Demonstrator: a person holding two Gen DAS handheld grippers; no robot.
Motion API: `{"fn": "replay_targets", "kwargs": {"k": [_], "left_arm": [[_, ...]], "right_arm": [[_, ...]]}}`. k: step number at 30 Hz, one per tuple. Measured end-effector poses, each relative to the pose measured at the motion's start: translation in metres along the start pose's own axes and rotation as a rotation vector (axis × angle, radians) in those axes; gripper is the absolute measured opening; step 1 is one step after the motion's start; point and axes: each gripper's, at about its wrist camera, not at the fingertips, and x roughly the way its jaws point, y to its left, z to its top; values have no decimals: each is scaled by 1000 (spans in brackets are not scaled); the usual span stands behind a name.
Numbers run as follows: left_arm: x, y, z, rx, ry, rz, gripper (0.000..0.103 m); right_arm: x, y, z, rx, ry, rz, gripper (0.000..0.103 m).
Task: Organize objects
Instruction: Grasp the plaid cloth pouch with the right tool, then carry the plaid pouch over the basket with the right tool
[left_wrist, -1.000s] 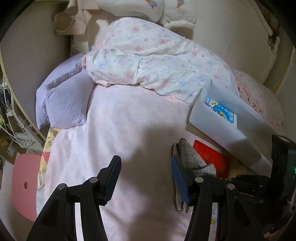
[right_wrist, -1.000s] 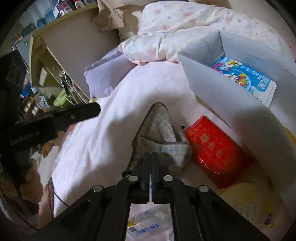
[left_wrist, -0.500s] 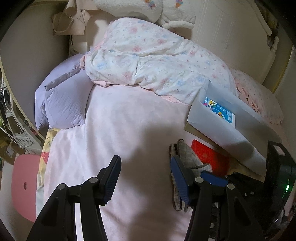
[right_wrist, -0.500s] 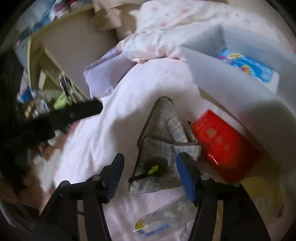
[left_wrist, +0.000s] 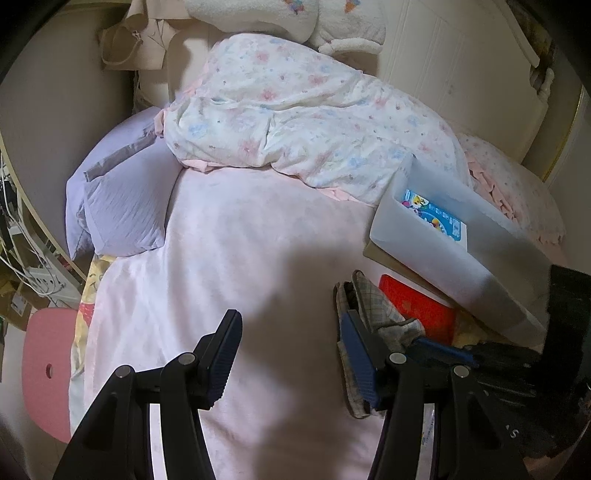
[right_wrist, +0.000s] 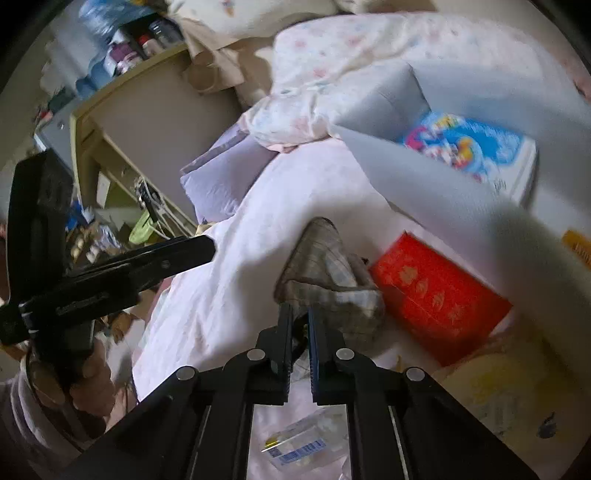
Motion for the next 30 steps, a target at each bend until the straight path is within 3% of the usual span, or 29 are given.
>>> {"fn": "replay_targets", "kwargs": {"k": [3,5,6,11,15,16,18,20,30], "left_arm": [[0,1,0,-9,-2,-2,54],[0,3,0,-16,1,-6,54],[0,3,0,-18,2,-7,54],[0,3,0,-21,6,-13,54],[1,4,1,-15,10,-12,54],[1,4,0,-14,11,-12,54],[1,4,1,-14,10,-12,54],[0,4,1,-15,7,-13,54],[-15,-8,7,18,-36,-24,54]], "right_arm": [[-4,10,2,-32,-6,-102,20],[-1,11,3,-27,6,-135,56],[1,9,1,-14,10,-139,61],[20,-4,-11,38,94,-112,63],[23,3,-14,13,83,-109,63],[23,4,-14,9,75,-113,60],[16,1,-13,11,32,-124,33],[11,-4,-10,21,21,-68,4],[-27,7,13,9,-90,26,2]]}}
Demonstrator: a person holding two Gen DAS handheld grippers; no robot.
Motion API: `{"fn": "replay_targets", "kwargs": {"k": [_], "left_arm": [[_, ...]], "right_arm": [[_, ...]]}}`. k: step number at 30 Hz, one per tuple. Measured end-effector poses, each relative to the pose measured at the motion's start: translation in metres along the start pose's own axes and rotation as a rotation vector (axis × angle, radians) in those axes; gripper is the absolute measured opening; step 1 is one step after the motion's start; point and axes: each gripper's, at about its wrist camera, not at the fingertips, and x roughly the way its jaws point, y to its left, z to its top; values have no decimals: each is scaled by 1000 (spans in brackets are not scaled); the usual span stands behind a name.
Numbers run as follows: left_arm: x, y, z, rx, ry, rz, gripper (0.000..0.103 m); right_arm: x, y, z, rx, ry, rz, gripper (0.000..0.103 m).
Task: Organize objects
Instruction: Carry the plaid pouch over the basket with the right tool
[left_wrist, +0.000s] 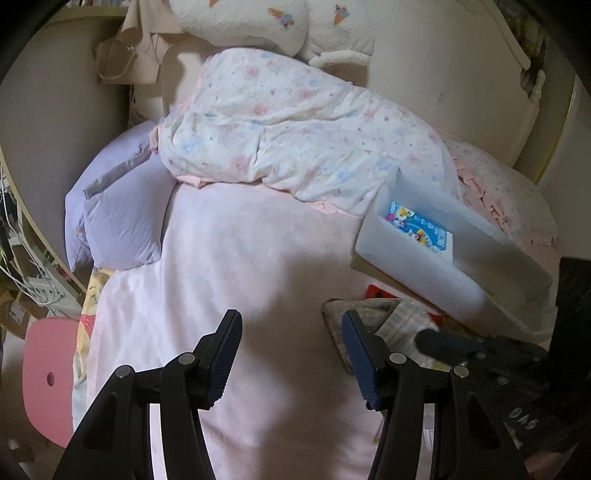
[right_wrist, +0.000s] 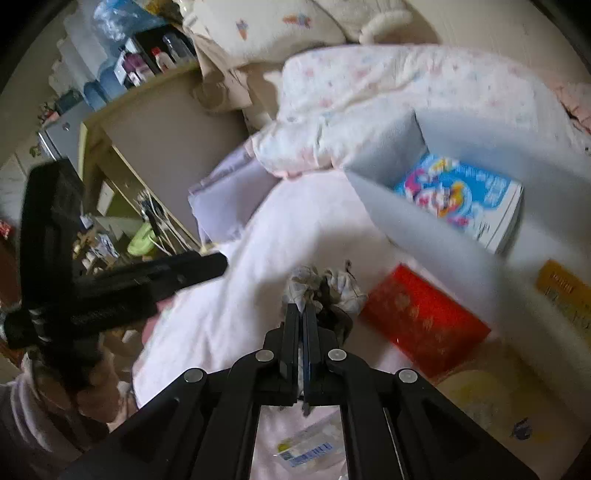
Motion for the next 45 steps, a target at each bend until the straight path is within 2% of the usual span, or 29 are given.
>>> {"fn": "replay_targets", "kwargs": {"k": [5,12,13,16,21,23,27,30,32,36,39,45], "left_arm": [[-10,-6,6,10,-21,-5,54],[-20,-22,13,33,-30,-42,54],[-21,-24,14,32,-31,-49,54],[-24,-34,20,40,-36,-85,54],[-23,-53,32,59,-41,-135,54],[-23,-59,35,57,-38,-160,54],[-23,-65,32,71,-35,-163,54],[-20,-65,29,83,-24,-149,54],[-18,-64,26,87,-16,-137,54],[-12,-61,25,80,-1,-134,54],[-11,-61,23,80,7,-134,54],[-13,-61,18,97,1,-121,54]], "right_arm": [[-37,2,23,51,-90,56,2],[-110,-10,56,134,-288,128,2],[-120,-14,59,146,-297,121,2],[-135,-28,61,159,-319,24,2],[-132,-60,56,179,-271,-175,2],[-122,-81,52,218,-248,-203,2],[-94,-117,40,319,-219,-229,2],[-84,-128,40,356,-251,-262,2],[-74,-132,46,361,-240,-296,2],[-51,-124,55,306,-198,-301,2],[-37,-111,64,237,-141,-344,2],[-31,-119,57,322,-74,-201,2]]}}
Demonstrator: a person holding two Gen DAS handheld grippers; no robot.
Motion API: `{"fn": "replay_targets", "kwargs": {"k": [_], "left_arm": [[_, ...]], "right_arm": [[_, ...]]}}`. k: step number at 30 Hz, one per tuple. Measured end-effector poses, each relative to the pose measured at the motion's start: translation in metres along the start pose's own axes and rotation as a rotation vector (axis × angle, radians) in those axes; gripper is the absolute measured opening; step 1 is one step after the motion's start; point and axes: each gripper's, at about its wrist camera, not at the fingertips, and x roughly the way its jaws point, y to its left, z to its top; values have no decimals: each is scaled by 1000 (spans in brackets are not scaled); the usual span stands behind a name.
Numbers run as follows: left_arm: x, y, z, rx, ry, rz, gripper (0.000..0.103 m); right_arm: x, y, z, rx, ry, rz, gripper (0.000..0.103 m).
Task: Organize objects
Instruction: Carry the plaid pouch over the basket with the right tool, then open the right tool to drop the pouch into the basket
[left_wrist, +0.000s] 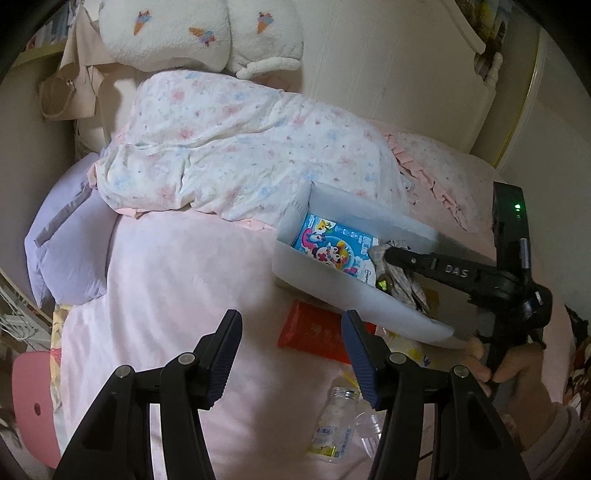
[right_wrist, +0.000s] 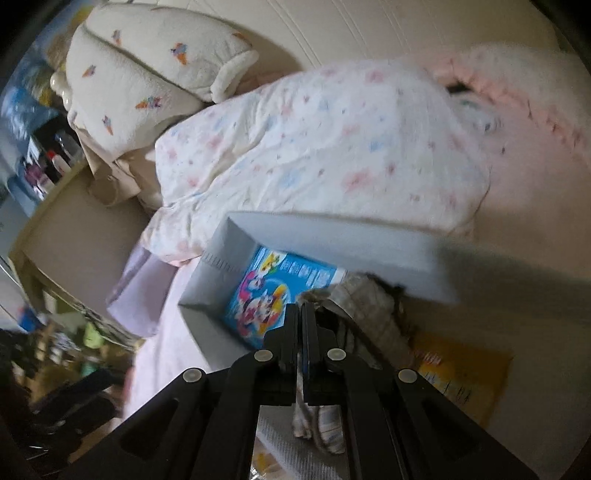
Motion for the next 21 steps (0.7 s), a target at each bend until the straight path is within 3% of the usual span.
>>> {"fn": "replay_targets", "kwargs": {"k": [3,6,10,13,15,16,17,21], "left_arm": [[2,1,-1,-10,8,-1,54],[4,3,-2,-14,16,1,54],[3,5,-4,-19,16,2,54],[3,9,-5,-31,17,0,54],[2,11,-6,-37,18,-2,54],[2,11,-7,-39,19,-3,54],[2,12,-7,-41,21,-4,54],[4,11,-7,-41,29,-4,54]], "right_arm": [[-10,-7,-2,56,24,46,7],[-30,-5,-4,39,-22,50,25],[-58,1,-8,-26,-92,-12,43],[-59,-1,-8,-49,-62,-112,45],[-45,-4,-10,-74,44,-242,35],[-36,-7,-12,-85,106,-282,7],[-26,-10,-14,-85,167,-303,3],[7,-21,-22,-41,261,-294,2]]}}
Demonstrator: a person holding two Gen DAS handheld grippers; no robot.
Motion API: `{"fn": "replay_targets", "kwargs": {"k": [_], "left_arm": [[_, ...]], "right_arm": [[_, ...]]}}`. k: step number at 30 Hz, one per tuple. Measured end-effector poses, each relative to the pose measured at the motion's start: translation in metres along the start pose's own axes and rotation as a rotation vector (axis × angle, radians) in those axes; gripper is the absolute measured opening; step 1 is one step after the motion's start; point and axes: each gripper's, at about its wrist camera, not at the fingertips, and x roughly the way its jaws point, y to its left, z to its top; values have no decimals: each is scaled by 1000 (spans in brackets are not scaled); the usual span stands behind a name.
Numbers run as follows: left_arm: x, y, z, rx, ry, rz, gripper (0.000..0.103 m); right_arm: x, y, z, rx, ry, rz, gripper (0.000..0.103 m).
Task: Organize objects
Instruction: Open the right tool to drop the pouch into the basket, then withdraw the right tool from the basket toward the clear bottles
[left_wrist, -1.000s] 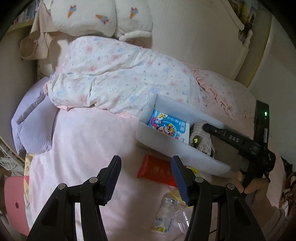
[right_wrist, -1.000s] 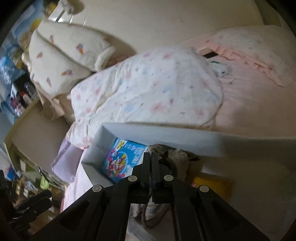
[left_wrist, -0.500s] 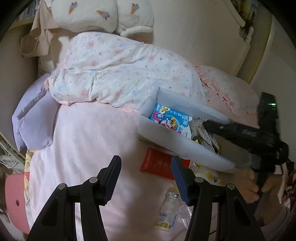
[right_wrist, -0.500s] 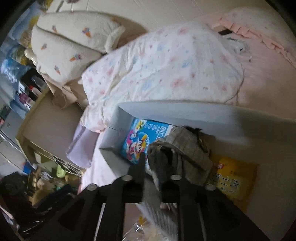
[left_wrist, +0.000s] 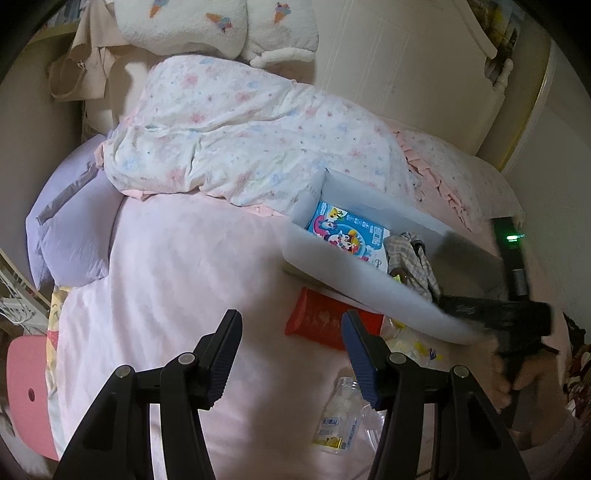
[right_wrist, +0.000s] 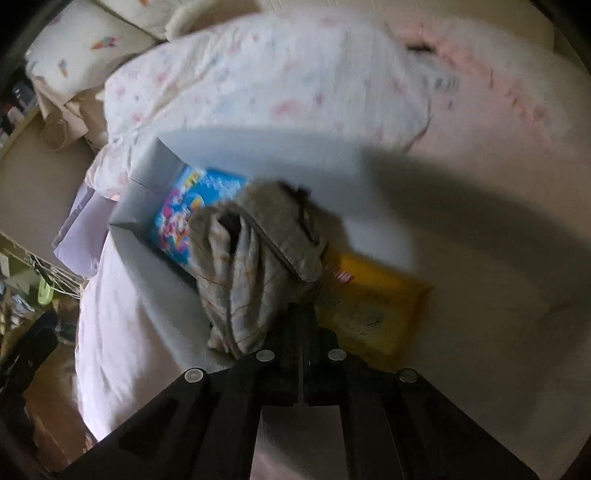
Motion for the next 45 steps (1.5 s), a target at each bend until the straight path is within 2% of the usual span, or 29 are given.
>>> {"fn": "replay_targets", "kwargs": {"k": [3,7,10,12,13,14,15,21,25,30,32,34,38,40,45], "left_arm": [[-1,-1,-2,13,-1,10,54],[0,4,-2,-2,-1,22,54],[0,10,-3,-26,-1,22,54],[-1,12,-4,-32,-4,31,54],[-1,14,-4,-35,-5,35,54],[-2,15,-4,-39,-8,36,54],[-2,16,-4,-43,-10,38,54],[-1,30,-6,-70,-14,65,54],[2,37,-9,-71,-7,103,54],[7,41,-17,-62,-2,127,54],[9,44,-22,-61,2,142,54],[14,48,-26,-65,12,151,54],[23,53,-36,-62,25,155,54],[26,54,-42,-53,30,153,54],[34,56,-56,-40,54,149,54]], "right_arm": [[6,0,-1,12,18,29,2],[-18,-11,-1,43,-29,1,4],[-47,-20,0,84,-102,39,5],[-67,-18,0,75,-160,71,12],[-74,-13,0,62,-182,85,23],[-83,-6,-2,38,-218,102,33],[-87,-2,-1,18,-242,114,35],[-109,33,-17,-158,-385,213,37],[-106,52,-30,-286,-433,281,45],[-107,51,-70,-378,-562,442,45],[-109,54,-88,-436,-620,464,48],[-105,61,-100,-515,-627,438,51],[-87,75,-117,-630,-566,343,51],[-75,73,-120,-626,-536,317,51],[-48,64,-122,-579,-419,327,51]]}}
